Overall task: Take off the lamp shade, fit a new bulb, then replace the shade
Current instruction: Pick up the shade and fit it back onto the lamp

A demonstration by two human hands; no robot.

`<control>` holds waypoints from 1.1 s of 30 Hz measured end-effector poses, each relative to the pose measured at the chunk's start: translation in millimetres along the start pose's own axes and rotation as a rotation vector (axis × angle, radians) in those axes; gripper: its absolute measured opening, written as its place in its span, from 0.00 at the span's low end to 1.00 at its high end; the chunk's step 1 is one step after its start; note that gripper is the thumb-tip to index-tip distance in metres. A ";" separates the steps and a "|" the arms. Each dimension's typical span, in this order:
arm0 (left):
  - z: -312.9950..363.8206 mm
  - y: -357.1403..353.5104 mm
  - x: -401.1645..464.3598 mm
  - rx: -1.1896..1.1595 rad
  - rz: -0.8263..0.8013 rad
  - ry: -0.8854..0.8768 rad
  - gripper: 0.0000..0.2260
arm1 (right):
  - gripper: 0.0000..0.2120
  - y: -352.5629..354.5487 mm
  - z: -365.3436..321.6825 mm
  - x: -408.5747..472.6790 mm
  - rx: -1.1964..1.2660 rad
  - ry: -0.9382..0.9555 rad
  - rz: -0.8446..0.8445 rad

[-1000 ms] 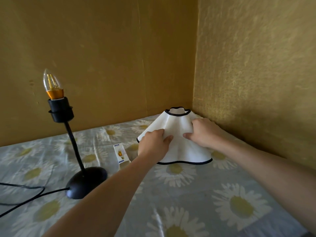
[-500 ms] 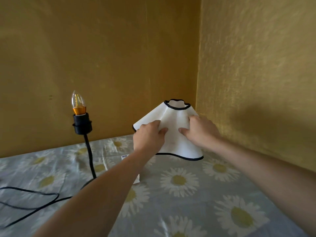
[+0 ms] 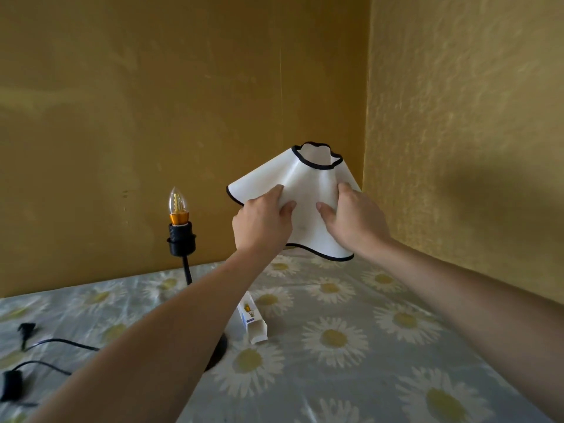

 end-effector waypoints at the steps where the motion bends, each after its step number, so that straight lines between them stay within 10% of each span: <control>1: 0.0 7.1 2.5 0.005 0.021 -0.005 0.09 | 0.18 3.4 -5.6 -0.3 0.013 0.012 0.021; 33: -81.9 193.5 0.9 0.186 0.350 -0.030 0.16 | 0.20 11.4 -189.5 -17.6 0.355 0.206 0.122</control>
Point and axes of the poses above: each hand's wrist, its own x-axis towards the middle knuckle, its own y-axis out of the back of the hand, z = x × y, the point moved 10 cm from there along x, towards the middle knuckle, and after that the axes turned 12 degrees about -y, right-handed, at the moved point
